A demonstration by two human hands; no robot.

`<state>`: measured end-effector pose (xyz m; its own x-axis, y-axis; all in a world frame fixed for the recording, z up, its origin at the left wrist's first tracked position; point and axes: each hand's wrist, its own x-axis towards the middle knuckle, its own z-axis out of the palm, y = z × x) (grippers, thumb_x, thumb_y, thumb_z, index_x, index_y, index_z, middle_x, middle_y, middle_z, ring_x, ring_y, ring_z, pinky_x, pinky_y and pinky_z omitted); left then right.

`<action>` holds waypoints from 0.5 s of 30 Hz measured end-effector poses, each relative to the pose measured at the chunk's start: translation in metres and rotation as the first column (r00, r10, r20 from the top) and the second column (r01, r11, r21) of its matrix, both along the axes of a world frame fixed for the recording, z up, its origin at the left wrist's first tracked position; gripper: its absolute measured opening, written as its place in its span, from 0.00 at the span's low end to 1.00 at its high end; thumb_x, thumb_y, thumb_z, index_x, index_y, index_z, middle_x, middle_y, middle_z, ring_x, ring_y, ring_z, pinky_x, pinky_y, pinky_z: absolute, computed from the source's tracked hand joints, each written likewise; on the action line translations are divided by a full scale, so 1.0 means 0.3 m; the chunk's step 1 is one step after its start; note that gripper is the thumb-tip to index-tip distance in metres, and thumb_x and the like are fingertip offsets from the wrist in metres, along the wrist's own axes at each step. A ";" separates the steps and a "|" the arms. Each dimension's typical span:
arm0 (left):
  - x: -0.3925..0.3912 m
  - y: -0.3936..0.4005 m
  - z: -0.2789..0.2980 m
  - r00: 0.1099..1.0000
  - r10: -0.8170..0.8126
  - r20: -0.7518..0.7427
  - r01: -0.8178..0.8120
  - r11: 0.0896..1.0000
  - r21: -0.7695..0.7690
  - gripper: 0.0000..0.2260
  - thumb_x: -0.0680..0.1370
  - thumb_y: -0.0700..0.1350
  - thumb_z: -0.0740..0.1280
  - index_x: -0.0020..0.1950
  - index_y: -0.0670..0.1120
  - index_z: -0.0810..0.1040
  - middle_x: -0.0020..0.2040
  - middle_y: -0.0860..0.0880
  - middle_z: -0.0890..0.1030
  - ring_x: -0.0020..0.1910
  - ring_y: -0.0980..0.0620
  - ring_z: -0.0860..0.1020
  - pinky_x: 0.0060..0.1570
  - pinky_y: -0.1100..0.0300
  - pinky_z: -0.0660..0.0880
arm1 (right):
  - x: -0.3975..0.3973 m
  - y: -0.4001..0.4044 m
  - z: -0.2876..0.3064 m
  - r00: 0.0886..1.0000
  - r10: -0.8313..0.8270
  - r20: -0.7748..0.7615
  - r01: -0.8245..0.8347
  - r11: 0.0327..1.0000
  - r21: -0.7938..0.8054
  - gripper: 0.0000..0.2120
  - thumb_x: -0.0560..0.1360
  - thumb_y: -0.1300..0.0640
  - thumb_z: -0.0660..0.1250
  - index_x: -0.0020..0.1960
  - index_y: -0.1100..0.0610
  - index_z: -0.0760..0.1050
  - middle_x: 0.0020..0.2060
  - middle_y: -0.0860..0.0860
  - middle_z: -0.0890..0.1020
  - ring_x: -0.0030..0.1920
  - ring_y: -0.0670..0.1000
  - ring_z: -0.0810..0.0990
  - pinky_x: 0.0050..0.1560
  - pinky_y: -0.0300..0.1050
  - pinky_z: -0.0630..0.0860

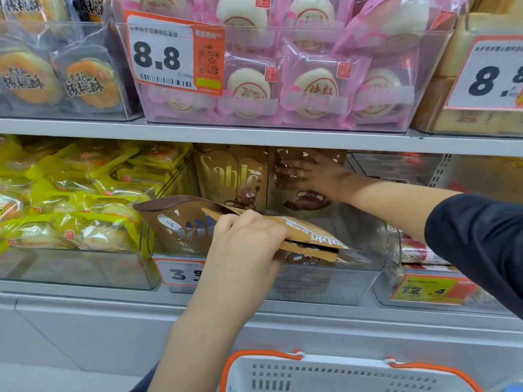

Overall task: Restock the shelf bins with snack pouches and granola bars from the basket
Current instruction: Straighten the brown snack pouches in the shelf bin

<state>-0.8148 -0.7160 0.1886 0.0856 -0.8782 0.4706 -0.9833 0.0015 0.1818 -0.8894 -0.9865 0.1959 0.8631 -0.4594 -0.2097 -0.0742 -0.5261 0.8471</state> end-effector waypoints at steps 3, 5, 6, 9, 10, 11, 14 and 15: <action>0.003 -0.004 -0.003 1.000 -0.002 0.019 0.002 1.000 -0.003 0.07 0.75 0.45 0.67 0.51 0.55 0.78 0.47 0.57 0.80 0.53 0.53 0.72 0.48 0.59 0.55 | 0.013 0.003 0.011 0.999 -0.033 -0.019 0.033 0.999 -0.015 0.36 0.80 0.52 0.58 0.77 0.44 0.37 0.76 0.50 0.34 0.76 0.54 0.35 0.74 0.60 0.46; 0.006 -0.007 -0.004 0.999 -0.001 0.053 0.000 1.000 0.011 0.09 0.71 0.44 0.71 0.48 0.55 0.80 0.43 0.58 0.81 0.49 0.52 0.75 0.46 0.58 0.56 | 0.010 0.013 0.017 0.999 -0.041 -0.005 0.042 0.999 0.021 0.33 0.81 0.51 0.55 0.77 0.45 0.39 0.76 0.50 0.35 0.76 0.54 0.36 0.74 0.60 0.46; 0.008 -0.009 -0.006 0.998 0.002 0.058 -0.002 1.000 0.008 0.10 0.68 0.43 0.74 0.45 0.55 0.80 0.41 0.58 0.81 0.46 0.52 0.76 0.45 0.58 0.57 | 0.004 0.022 0.020 0.999 -0.049 0.009 0.049 0.998 0.044 0.32 0.81 0.51 0.55 0.77 0.46 0.41 0.77 0.51 0.36 0.76 0.55 0.37 0.74 0.60 0.46; 0.014 -0.016 -0.015 0.997 0.000 0.076 0.001 1.000 -0.006 0.13 0.63 0.42 0.77 0.42 0.55 0.80 0.37 0.58 0.81 0.42 0.52 0.77 0.43 0.58 0.58 | -0.023 0.073 0.017 0.988 -0.061 0.140 0.036 0.984 0.173 0.29 0.80 0.55 0.59 0.77 0.47 0.52 0.78 0.51 0.44 0.77 0.56 0.45 0.75 0.57 0.48; 0.015 -0.018 -0.015 0.997 -0.001 0.078 0.001 1.000 -0.012 0.13 0.62 0.42 0.77 0.41 0.55 0.81 0.37 0.58 0.81 0.41 0.52 0.77 0.43 0.58 0.58 | -0.042 0.098 0.017 0.969 -0.085 0.232 0.018 0.961 0.276 0.27 0.80 0.54 0.60 0.76 0.47 0.56 0.78 0.51 0.50 0.77 0.56 0.50 0.74 0.55 0.53; 0.016 -0.019 -0.017 0.997 0.000 0.080 0.002 1.000 -0.021 0.12 0.61 0.42 0.77 0.40 0.55 0.81 0.36 0.58 0.80 0.41 0.52 0.77 0.43 0.58 0.58 | -0.066 0.129 0.021 0.928 -0.147 0.342 -0.020 0.898 0.440 0.23 0.80 0.52 0.60 0.74 0.47 0.61 0.77 0.51 0.56 0.75 0.55 0.56 0.73 0.52 0.59; 0.013 -0.022 -0.018 0.997 -0.007 0.082 0.012 0.999 -0.051 0.13 0.59 0.42 0.78 0.38 0.55 0.81 0.34 0.58 0.80 0.39 0.52 0.77 0.45 0.58 0.63 | -0.162 0.245 0.057 0.760 -0.411 0.504 -0.292 0.477 0.829 0.19 0.81 0.46 0.55 0.70 0.47 0.69 0.69 0.43 0.71 0.67 0.43 0.69 0.68 0.40 0.64; 0.012 -0.022 -0.019 0.997 -0.010 0.077 0.016 0.997 -0.081 0.13 0.58 0.42 0.78 0.37 0.55 0.82 0.34 0.58 0.81 0.38 0.52 0.78 0.44 0.56 0.67 | -0.194 0.286 0.072 0.758 -0.458 0.464 -0.315 0.367 0.875 0.21 0.80 0.44 0.54 0.71 0.46 0.67 0.69 0.40 0.70 0.67 0.39 0.68 0.68 0.35 0.63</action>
